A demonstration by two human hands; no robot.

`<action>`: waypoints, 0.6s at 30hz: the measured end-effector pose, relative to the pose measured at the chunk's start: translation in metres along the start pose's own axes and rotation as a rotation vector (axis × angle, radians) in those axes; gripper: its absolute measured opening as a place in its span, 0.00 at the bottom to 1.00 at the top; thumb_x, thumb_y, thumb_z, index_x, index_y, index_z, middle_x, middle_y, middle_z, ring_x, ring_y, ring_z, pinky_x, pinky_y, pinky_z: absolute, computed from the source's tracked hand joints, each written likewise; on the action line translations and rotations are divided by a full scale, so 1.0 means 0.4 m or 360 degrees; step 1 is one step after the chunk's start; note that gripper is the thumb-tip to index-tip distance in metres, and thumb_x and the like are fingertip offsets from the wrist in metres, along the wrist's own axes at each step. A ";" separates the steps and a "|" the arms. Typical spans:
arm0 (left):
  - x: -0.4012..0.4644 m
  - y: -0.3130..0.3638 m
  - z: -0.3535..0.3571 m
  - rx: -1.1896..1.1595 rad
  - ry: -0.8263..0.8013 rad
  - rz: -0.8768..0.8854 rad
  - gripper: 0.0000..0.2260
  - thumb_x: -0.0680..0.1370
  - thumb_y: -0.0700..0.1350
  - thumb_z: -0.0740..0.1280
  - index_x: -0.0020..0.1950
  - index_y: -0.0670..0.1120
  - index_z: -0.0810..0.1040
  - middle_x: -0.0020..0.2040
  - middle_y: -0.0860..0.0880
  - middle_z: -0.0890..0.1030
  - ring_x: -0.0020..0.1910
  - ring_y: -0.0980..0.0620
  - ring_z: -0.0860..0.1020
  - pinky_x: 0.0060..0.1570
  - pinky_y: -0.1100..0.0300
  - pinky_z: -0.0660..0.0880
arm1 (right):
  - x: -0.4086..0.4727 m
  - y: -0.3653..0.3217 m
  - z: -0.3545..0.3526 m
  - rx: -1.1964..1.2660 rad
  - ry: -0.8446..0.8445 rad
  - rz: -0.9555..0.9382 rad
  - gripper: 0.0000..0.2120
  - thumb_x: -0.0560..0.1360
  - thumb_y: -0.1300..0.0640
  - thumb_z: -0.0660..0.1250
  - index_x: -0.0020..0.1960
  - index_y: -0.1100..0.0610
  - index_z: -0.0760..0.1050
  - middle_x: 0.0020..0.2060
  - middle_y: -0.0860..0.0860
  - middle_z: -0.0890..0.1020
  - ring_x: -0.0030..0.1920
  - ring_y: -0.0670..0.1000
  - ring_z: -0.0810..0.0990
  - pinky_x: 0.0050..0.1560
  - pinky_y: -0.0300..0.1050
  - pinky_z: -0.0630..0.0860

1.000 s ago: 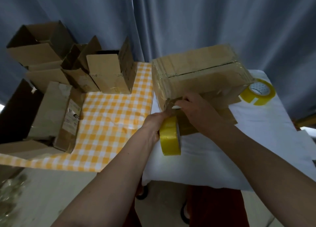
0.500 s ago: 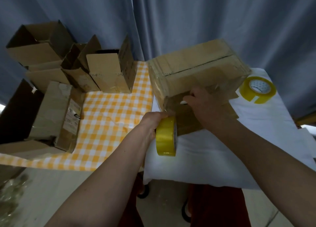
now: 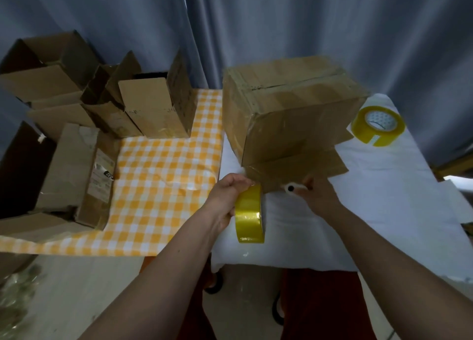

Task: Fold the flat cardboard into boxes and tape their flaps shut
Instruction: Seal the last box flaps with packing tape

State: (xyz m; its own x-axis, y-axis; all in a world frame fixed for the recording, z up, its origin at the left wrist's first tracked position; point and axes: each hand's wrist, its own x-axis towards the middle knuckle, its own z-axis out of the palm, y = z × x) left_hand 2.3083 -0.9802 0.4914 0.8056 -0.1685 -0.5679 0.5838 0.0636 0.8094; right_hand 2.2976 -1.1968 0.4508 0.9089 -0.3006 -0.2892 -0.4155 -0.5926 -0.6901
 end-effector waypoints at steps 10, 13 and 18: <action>-0.097 -0.031 0.031 -0.0005 -0.0111 0.0259 0.04 0.80 0.42 0.65 0.46 0.47 0.77 0.46 0.51 0.83 0.33 0.61 0.78 0.27 0.66 0.73 | -0.118 -0.061 -0.025 0.0154 -0.0020 -0.0368 0.11 0.75 0.55 0.67 0.57 0.54 0.77 0.56 0.53 0.76 0.58 0.52 0.73 0.52 0.40 0.68; -0.132 -0.029 0.045 0.0106 -0.0127 0.0386 0.04 0.80 0.42 0.64 0.46 0.47 0.77 0.41 0.49 0.80 0.37 0.55 0.77 0.34 0.61 0.73 | -0.190 -0.164 -0.036 0.0573 -0.0272 -0.0382 0.08 0.72 0.49 0.70 0.51 0.48 0.79 0.48 0.44 0.80 0.48 0.41 0.77 0.42 0.34 0.70; -0.201 -0.028 0.072 0.0234 0.0024 0.0525 0.04 0.80 0.44 0.64 0.48 0.48 0.78 0.49 0.49 0.81 0.46 0.46 0.79 0.44 0.49 0.77 | -0.270 -0.199 -0.034 0.0982 -0.0175 -0.0117 0.11 0.72 0.56 0.71 0.45 0.65 0.78 0.38 0.54 0.79 0.40 0.48 0.77 0.42 0.39 0.74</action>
State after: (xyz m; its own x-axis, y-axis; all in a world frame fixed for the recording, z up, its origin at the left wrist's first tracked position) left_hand 2.2340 -0.9955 0.5322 0.9503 -0.1478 -0.2740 0.2726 -0.0305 0.9617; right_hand 2.2321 -1.1273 0.5462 0.9463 -0.1776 -0.2703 -0.2844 -0.0588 -0.9569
